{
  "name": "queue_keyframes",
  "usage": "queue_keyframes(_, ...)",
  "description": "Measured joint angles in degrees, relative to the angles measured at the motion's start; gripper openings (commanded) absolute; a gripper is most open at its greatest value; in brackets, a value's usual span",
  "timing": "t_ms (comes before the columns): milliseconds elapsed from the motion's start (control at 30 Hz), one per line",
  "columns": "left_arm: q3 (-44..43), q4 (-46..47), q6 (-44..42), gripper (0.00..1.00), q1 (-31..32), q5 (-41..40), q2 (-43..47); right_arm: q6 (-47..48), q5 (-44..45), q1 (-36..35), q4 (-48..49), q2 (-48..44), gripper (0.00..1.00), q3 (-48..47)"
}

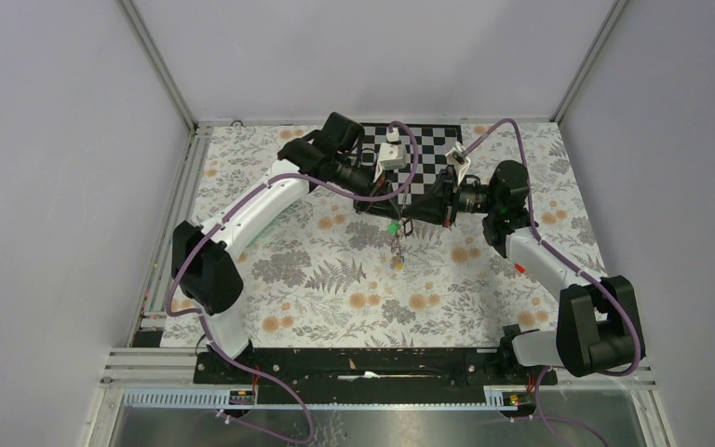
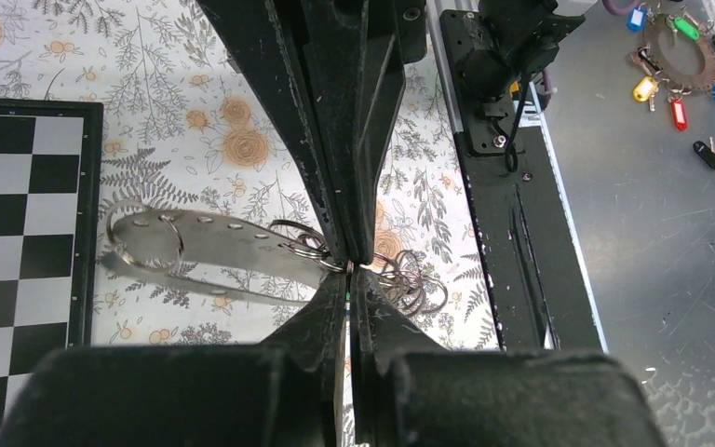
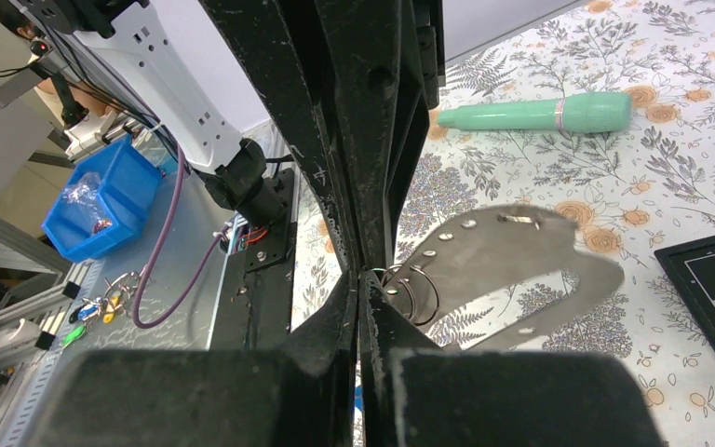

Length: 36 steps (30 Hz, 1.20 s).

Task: Put the keys on the keyring

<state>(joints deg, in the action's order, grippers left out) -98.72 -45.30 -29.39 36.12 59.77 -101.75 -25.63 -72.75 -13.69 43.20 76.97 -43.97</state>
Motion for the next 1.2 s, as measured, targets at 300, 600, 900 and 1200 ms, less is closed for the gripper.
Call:
queue_keyframes(300,0.85,0.37,-0.94,0.00,0.59,-2.67,0.20,0.90,0.13,0.68,-1.36,0.00,0.13,0.59)
queue_keyframes(600,-6.73,-11.15,-3.19,0.00,5.03,-17.81,-1.05,6.62,0.66,1.11,-6.12,-0.52,0.36,0.42)
queue_keyframes(900,-9.18,-15.17,-3.32,0.00,7.34,-24.90,-2.91,9.33,0.68,1.11,-8.17,-0.57,0.43,0.42)
queue_keyframes(1200,-12.11,-15.47,-2.40,0.00,7.39,-25.09,-4.00,14.38,0.66,0.42,-13.00,-0.74,0.40,0.42)
